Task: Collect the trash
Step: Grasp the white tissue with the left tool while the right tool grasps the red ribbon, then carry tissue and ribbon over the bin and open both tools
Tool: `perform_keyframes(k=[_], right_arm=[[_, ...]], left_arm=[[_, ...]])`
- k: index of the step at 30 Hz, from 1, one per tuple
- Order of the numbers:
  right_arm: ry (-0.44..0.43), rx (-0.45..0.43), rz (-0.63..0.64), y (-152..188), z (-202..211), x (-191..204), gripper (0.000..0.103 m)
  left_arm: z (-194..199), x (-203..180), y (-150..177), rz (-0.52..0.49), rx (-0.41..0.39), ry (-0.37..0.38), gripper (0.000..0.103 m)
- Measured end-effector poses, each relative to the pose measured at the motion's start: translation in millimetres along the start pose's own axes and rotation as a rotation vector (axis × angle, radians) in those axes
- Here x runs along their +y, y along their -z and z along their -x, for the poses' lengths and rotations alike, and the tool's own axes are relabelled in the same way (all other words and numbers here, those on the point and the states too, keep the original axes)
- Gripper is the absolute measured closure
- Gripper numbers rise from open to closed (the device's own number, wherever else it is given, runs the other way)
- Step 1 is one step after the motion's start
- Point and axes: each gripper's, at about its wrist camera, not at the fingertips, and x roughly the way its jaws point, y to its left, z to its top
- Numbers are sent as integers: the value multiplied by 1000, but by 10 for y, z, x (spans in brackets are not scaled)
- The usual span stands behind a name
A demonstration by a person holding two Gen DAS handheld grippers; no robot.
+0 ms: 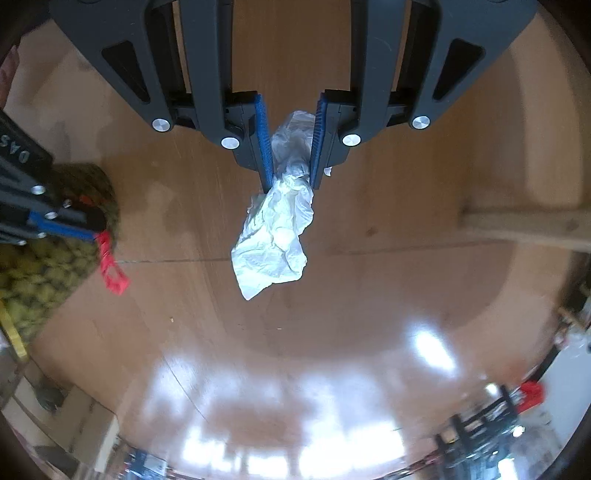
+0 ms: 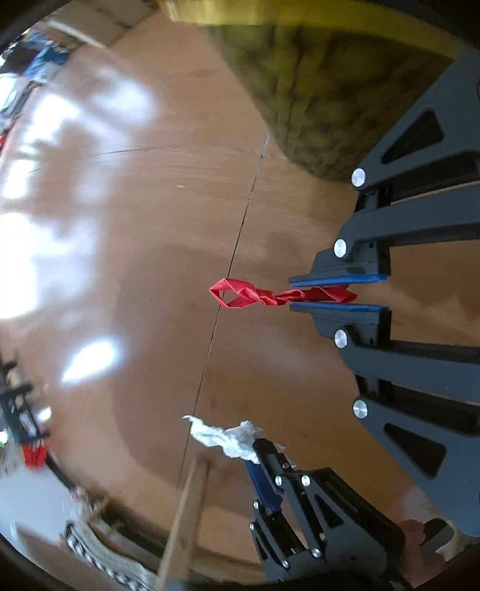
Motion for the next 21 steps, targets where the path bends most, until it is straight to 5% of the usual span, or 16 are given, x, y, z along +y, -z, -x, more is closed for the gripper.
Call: perform_keyframes(k=[7, 12, 21], right_arm=[[-62, -86, 70, 340, 1432, 231, 94], [-67, -124, 91, 649, 2202, 246, 94], [-125, -156, 66, 1052, 2491, 277, 94]], left_arm=[[1488, -174, 273, 24, -46, -32, 84], [2195, -307, 587, 95, -58, -10, 84], [2437, -580, 1089, 159, -79, 23, 84]])
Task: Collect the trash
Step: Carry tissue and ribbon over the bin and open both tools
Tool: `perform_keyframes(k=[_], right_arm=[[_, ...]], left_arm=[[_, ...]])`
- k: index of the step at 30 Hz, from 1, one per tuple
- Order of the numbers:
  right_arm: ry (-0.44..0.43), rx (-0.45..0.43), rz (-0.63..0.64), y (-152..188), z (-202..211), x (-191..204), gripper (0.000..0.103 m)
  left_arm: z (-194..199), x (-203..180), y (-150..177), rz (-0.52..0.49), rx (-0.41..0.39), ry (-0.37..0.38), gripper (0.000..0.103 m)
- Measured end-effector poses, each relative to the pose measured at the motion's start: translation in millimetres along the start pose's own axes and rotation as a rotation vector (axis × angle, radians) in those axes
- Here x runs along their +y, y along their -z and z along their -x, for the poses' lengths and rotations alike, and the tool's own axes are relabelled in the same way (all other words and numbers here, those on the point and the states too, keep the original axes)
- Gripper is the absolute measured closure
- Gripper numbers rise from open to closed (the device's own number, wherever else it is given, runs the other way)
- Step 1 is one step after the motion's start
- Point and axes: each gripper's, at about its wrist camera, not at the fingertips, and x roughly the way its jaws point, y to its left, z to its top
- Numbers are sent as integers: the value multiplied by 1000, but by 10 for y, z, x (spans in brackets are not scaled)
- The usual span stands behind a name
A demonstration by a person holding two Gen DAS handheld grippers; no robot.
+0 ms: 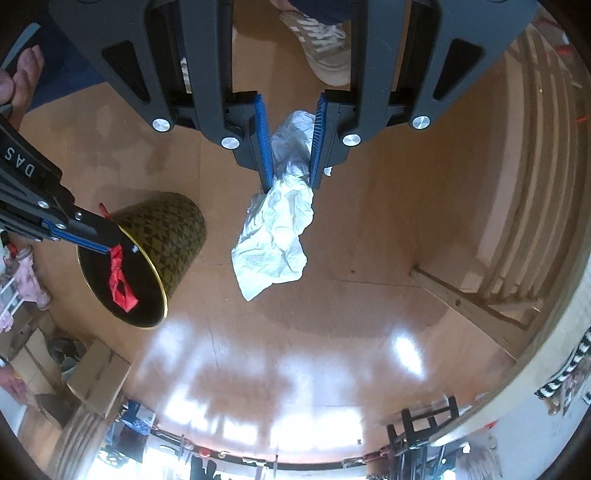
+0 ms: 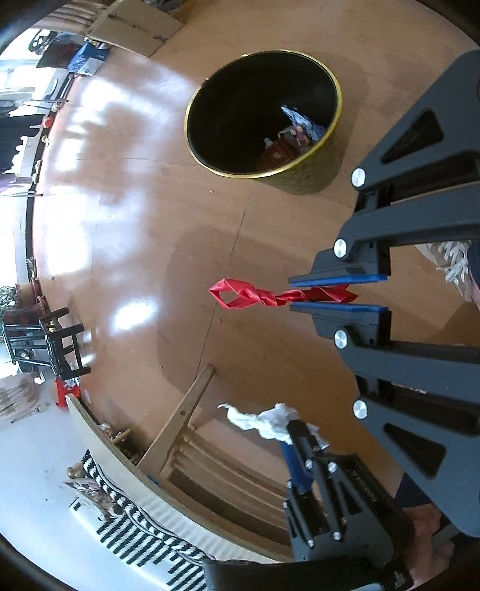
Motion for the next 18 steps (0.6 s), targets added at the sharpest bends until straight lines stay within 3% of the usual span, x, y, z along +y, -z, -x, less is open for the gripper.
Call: perform_keyframes(k=[8, 18], right_arm=[[-9, 12, -3, 46, -111, -35, 94], [14, 11, -90, -10, -126, -404, 94]], left_arm=[[-174, -59, -33, 12, 18, -11, 84], [-278, -540, -243, -44, 12, 29, 84]])
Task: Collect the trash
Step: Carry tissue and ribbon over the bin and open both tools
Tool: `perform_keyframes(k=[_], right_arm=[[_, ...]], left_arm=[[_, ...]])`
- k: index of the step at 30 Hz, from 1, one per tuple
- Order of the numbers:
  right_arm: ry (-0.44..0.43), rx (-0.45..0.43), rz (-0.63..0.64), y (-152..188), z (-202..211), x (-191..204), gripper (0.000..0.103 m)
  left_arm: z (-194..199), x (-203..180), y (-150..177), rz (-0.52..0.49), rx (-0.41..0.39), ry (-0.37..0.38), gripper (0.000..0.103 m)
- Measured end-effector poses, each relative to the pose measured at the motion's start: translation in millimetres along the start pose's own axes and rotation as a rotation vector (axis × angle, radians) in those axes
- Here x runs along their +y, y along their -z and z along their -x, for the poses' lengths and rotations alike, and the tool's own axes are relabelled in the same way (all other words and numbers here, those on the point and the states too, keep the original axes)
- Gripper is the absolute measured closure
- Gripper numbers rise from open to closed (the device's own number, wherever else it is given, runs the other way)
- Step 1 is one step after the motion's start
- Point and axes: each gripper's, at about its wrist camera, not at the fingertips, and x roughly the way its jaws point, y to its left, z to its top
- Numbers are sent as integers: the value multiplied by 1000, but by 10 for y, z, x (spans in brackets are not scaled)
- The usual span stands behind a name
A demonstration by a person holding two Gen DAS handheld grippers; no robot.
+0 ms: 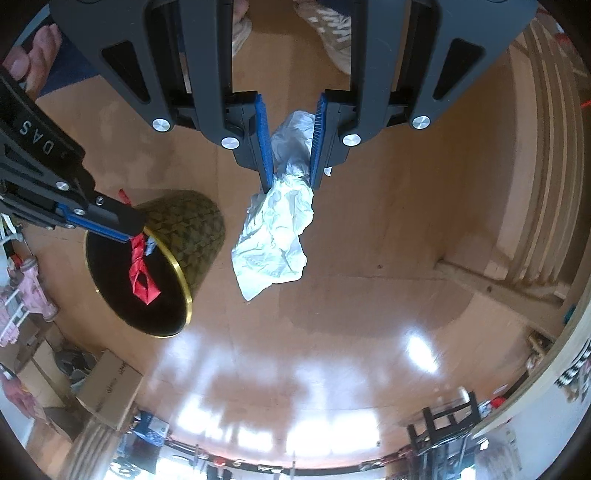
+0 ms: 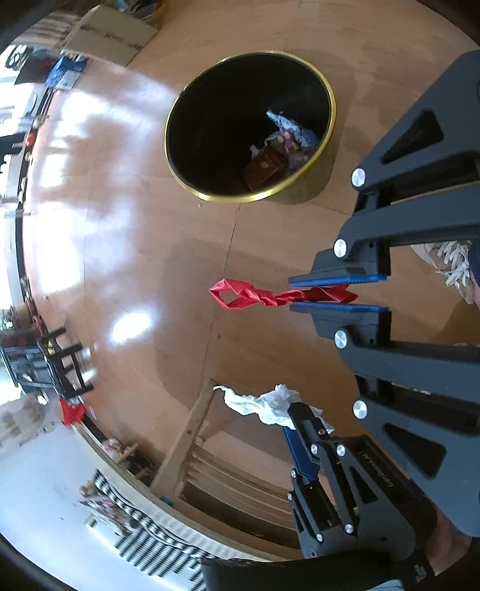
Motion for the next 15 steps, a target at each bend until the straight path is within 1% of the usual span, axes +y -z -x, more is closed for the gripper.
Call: perform_keyframes(k=[6, 8, 11, 14, 15], right_arm=[[42, -39, -100, -112, 170, -473, 94], [56, -41, -139, -139, 215, -656, 94], [103, -45, -195, -166, 290, -981, 94], [113, -44, -255, -180, 343, -1257, 94], [115, -47, -274, -187, 360, -1327, 94]], left_arm=[[-34, -497, -271, -70, -24, 37, 84], [-69, -685, -373, -87, -28, 62, 84], [-152, -927, -482, -108, -26, 85, 84], [-237, -1142, -580, -114, -23, 133, 84], [-261, -1217, -606, -123, -25, 138, 84]])
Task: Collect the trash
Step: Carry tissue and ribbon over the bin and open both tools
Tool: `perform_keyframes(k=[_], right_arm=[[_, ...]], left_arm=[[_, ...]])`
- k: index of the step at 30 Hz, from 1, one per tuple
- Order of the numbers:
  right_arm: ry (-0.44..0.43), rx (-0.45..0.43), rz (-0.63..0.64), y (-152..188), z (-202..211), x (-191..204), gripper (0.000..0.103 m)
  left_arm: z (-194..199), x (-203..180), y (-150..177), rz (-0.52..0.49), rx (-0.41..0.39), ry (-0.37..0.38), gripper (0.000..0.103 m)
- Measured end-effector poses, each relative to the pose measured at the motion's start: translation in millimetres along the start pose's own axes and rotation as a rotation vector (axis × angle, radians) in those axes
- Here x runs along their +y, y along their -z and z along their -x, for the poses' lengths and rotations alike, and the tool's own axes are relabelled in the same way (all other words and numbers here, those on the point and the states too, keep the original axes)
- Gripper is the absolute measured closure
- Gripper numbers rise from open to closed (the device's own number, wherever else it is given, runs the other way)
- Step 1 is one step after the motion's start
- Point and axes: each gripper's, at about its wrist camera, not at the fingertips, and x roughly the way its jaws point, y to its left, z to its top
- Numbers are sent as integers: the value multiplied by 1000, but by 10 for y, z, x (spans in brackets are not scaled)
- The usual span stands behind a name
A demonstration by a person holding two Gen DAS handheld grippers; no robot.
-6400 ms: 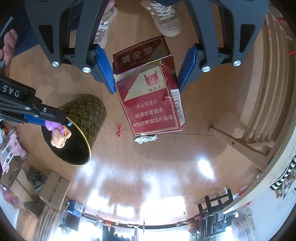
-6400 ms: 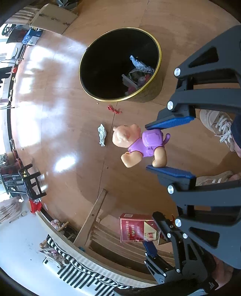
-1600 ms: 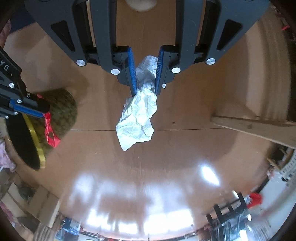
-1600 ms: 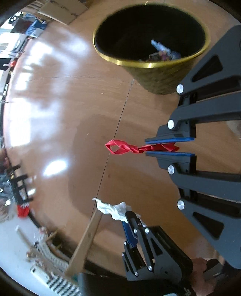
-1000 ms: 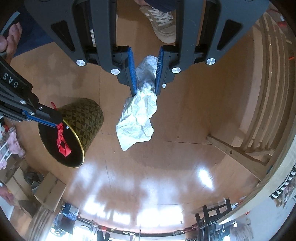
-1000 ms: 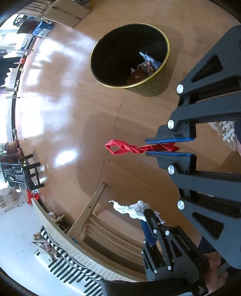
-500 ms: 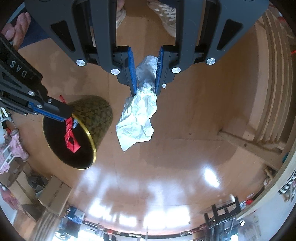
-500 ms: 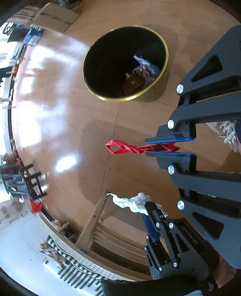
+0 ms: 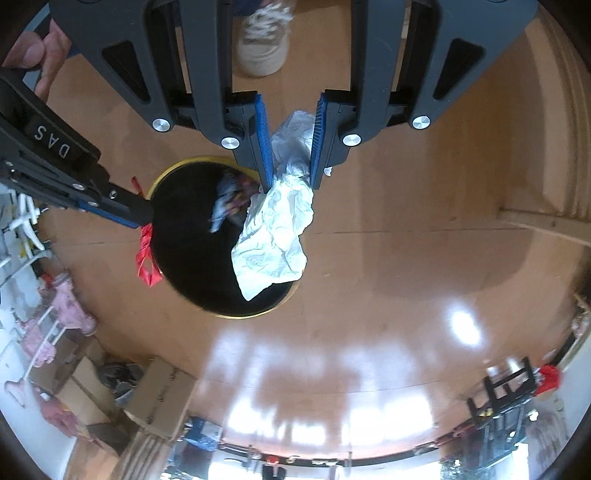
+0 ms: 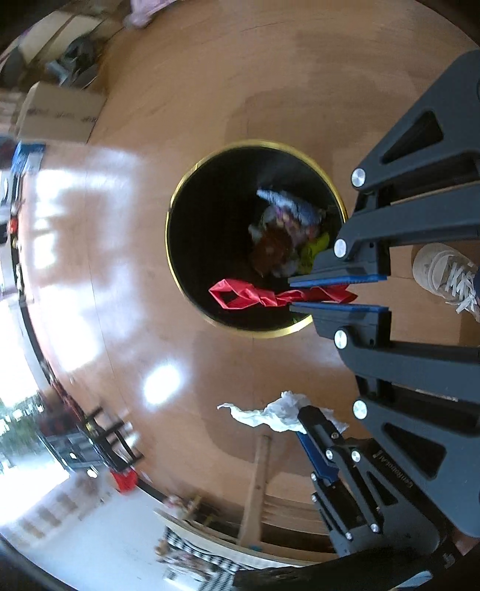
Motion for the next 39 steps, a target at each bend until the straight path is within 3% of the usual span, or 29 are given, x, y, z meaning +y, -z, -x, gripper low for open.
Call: perform_keyframes(k=[7, 23, 25, 26, 30, 32, 33, 34, 39], right_arm=[[3, -12, -70, -101, 31, -290, 94], [10, -13, -91, -179, -31, -290, 94], [13, -21, -94, -183, -21, -292, 94], [12, -24, -101, -188, -11, -304, 94], [3, -31, -120, -195, 12, -358, 94], [3, -32, -118, -207, 17, -364, 80], [4, -35, -117, -209, 21, -357, 48], [6, -51, -118, -211, 42, -349, 26], [-9, -76, -84, -234, 106, -231, 25]], left_arm=[[-205, -262, -79, -36, 23, 30, 84], [-373, -263, -204, -29, 7, 51, 82], [-383, -272, -210, -33, 2, 52, 67], [-380, -258, -208, -29, -5, 52, 51], [-379, -241, -225, -26, -6, 53, 42], [-353, -214, -228, -20, -16, 52, 36], [-345, -200, -227, -18, -17, 49, 30], [-333, -219, -246, -17, -17, 44, 26], [-221, -121, -223, -25, -30, 31, 19]])
